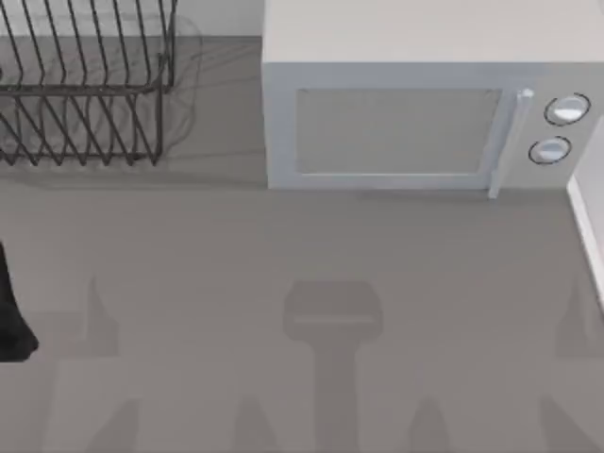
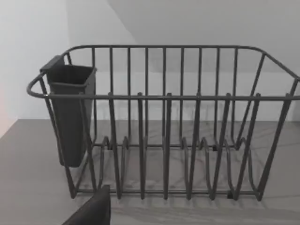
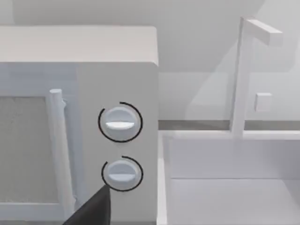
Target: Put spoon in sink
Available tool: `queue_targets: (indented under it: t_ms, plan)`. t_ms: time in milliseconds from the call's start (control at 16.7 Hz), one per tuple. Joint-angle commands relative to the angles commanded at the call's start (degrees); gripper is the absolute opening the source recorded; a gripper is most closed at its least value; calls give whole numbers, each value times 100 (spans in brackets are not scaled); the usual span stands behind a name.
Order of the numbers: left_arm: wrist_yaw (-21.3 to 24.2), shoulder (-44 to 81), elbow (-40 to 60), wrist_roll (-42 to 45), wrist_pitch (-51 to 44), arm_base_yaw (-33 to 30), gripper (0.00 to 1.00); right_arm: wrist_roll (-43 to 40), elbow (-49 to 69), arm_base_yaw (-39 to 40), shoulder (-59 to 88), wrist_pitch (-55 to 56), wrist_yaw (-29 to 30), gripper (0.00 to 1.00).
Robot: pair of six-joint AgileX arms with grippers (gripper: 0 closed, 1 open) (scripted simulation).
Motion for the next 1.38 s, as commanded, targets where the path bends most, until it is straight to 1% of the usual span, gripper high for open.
queue_targets:
  t_ms: [180,300,420,540,720,1140,1380]
  plan:
    - [0,0,0,0,0,0,100,-55,36,-18,52,-38,3,100]
    - [0,0,0,0,0,0,100,-347,211,-99,303,-220,11,100]
    - [0,0,0,0,0,0,100,-883,509,-229,733,-534,16,100]
    - [0,0,0,0,0,0,100,-1664,894,-395,1307,-955,16,100]
    - [0,0,0,0,0,0,100,-3271,1561,-688,2369,-1740,9,100]
    - [0,0,0,0,0,0,100,-7796,3192,-1457,5234,-3886,-8,100]
    - [0,0,0,0,0,0,100,-9872,4069,-1854,6661,-4944,-8,100]
